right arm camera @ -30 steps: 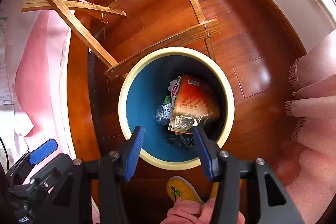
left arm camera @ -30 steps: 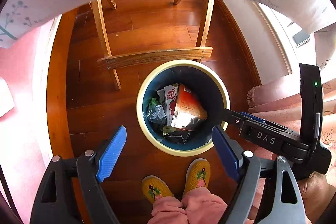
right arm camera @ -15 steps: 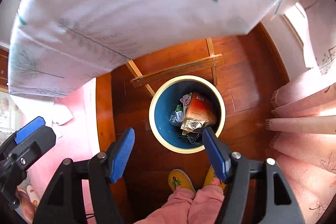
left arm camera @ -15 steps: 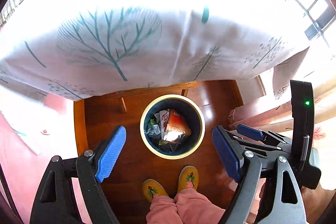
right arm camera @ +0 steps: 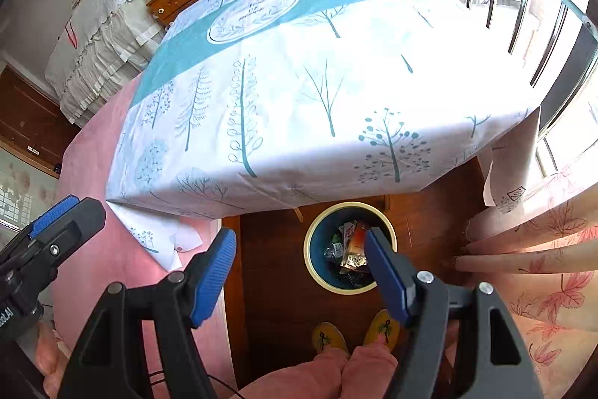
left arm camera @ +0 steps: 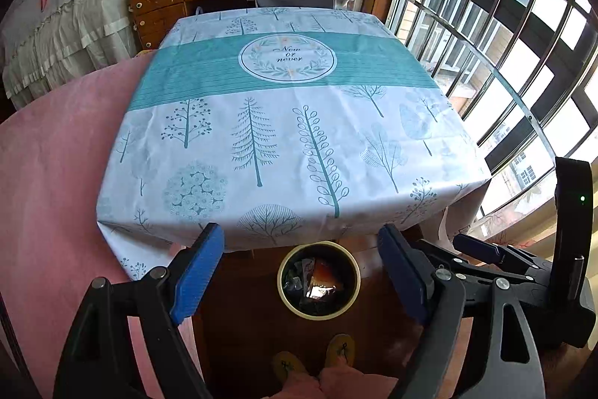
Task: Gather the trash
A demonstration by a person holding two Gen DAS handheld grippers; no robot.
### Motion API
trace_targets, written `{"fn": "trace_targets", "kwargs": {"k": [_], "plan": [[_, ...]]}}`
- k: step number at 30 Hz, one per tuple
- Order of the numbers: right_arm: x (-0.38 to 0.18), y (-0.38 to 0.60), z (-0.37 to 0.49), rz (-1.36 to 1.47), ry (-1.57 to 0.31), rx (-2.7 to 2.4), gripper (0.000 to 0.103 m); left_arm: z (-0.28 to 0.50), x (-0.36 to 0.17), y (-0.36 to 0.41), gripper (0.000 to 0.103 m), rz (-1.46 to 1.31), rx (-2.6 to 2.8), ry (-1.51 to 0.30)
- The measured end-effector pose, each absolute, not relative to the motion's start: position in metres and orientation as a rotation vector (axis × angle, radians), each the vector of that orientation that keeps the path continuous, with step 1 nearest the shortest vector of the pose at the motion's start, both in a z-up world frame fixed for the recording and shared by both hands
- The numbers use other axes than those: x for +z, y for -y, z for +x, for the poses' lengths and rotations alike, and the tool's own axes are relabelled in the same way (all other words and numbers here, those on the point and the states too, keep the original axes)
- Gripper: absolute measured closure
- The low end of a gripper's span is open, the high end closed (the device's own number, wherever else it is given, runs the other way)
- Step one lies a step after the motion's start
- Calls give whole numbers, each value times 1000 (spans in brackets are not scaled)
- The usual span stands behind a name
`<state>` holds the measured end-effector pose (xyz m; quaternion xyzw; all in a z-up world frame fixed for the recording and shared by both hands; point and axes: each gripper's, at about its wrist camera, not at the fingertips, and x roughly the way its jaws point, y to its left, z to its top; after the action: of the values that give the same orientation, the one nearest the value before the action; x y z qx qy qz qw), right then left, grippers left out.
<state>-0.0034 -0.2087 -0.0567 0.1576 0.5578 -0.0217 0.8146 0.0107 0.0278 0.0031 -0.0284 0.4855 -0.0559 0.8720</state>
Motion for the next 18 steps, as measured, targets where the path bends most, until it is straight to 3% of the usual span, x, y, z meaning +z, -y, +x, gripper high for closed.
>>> {"fn": "trace_targets", "kwargs": {"k": [10, 18], "plan": [[45, 188, 6, 225, -1027, -58, 31, 0, 71, -46, 20, -48, -34, -927], [73, 173, -9, 169, -943, -66, 31, -15, 71, -40, 20, -47, 29, -938]]}}
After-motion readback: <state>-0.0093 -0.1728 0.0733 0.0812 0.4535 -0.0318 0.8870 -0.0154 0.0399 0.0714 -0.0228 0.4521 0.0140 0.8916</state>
